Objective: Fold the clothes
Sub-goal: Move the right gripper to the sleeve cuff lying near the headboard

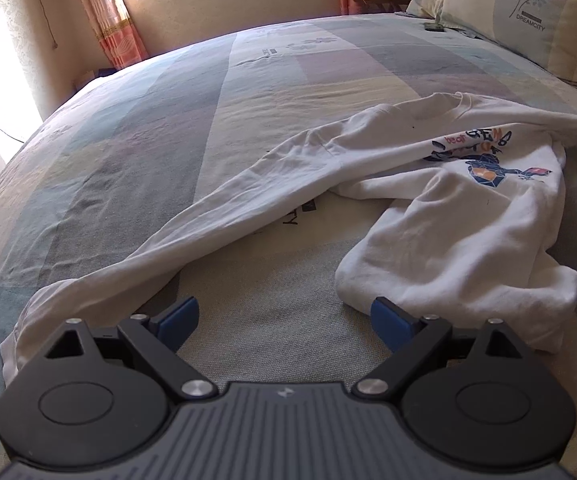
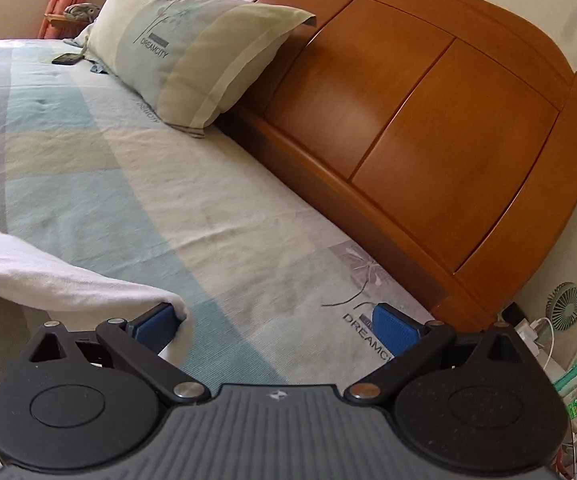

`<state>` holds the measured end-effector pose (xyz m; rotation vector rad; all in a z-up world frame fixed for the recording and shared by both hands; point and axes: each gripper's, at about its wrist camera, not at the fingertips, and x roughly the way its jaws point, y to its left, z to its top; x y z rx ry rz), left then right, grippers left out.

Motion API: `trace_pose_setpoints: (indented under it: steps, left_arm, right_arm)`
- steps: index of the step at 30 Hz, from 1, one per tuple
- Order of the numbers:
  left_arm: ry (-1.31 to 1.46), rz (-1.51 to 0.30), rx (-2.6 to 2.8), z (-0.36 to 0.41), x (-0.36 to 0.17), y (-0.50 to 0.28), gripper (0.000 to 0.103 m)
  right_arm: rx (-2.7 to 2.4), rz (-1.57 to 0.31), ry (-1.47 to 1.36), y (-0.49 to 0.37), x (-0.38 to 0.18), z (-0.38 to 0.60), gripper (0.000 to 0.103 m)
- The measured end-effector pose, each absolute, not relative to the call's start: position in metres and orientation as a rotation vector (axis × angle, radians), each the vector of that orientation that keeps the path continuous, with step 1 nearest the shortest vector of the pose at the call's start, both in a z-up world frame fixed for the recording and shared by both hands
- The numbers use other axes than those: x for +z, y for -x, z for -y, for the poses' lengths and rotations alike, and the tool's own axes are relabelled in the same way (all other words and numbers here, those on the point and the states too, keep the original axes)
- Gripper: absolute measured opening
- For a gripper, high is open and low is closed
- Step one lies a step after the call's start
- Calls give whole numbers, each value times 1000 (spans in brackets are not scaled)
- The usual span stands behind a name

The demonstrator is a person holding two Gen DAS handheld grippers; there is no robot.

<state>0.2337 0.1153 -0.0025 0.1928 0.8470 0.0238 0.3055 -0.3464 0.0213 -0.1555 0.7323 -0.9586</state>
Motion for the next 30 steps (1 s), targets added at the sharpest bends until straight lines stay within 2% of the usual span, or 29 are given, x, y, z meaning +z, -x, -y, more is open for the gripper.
trace_pose_setpoints:
  steps: [8,13,20,30]
  left_arm:
    - [-219,-850,-10,-89,0,-241,93]
    - [-247,-841,-48,-66,5,-249,93]
    - [-270,-829,-181,-25,17,-267,93]
    - [-220,-835,-603,67,52,-310,93]
  right_arm:
    - [-698,-689,110,-293,40,351,103]
    - [-365,-777,-7,-276,20,331,103]
    - [-102,-771,-167,-254,1,318,103]
    - [-82,-765,-459,-271,-50,373,103]
